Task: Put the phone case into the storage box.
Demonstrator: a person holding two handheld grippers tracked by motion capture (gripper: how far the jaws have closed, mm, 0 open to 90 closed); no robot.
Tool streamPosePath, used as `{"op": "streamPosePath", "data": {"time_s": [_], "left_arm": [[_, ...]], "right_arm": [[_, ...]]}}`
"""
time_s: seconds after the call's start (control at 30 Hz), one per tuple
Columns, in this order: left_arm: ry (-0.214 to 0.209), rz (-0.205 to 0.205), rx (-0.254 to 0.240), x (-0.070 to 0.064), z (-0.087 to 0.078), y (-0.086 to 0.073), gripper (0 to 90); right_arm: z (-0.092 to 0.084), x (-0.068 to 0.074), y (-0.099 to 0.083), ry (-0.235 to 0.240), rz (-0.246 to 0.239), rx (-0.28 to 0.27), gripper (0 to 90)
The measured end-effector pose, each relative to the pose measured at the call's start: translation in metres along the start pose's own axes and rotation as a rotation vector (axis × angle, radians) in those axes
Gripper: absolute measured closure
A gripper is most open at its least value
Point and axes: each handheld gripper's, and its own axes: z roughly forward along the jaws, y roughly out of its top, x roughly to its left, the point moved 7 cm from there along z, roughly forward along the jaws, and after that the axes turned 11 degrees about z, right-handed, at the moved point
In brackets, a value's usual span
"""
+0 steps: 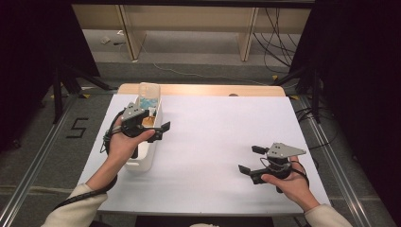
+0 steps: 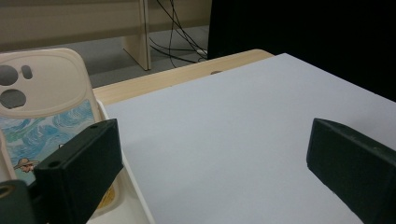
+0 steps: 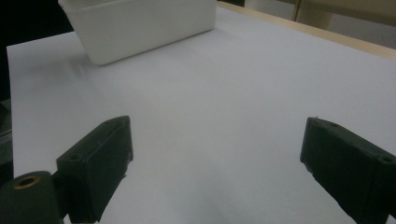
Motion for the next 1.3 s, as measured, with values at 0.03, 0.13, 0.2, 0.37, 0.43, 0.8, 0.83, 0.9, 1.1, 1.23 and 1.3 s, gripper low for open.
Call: {"op": "streamPosePath", "data": {"time_s": [0.03,0.13,0.2,0.37,0.43,0.8,0.83,0.9,1.1,1.23,1.3], "left_arm": [[-0.001,0.003,0.000,-0.001,-0.001,0.000,2.9],[-0.005,0.008,-0.001,-0.004,-0.003,-0.002,2.9],[-0.009,0.008,-0.003,-0.006,-0.004,-0.003,2.9],[-0.016,0.022,-0.004,-0.011,-0.008,-0.004,2.9],[-0.018,0.028,-0.005,-0.013,-0.010,-0.004,2.9],[-0.043,0.042,-0.010,-0.024,-0.014,-0.009,2.8],[-0.045,0.047,-0.011,-0.025,-0.014,-0.009,2.8],[-0.047,0.049,-0.011,-0.027,-0.015,-0.010,2.8],[-0.062,0.049,-0.013,-0.031,-0.017,-0.012,2.7],[-0.066,0.051,-0.018,-0.033,-0.019,-0.013,2.7],[-0.069,0.056,-0.020,-0.034,-0.020,-0.013,2.7]], "right_arm": [[0.000,0.000,0.000,0.000,0.000,0.000,10.2],[0.000,0.000,0.000,0.000,0.000,0.000,10.2],[0.000,0.000,0.000,-0.001,0.000,0.000,10.2],[0.000,0.000,0.000,-0.001,0.000,0.000,10.2],[0.000,0.000,0.000,0.000,0.001,-0.001,10.2],[0.000,0.000,0.000,0.000,0.000,0.000,10.2],[0.000,0.000,0.000,0.000,0.000,0.000,10.2],[0.000,0.000,0.000,0.001,0.000,0.000,10.2],[0.000,0.000,0.000,0.000,-0.001,0.000,10.2],[0.000,0.000,0.000,-0.001,-0.001,-0.001,10.2],[0.000,0.000,0.000,0.000,-0.001,-0.001,10.2]]}}
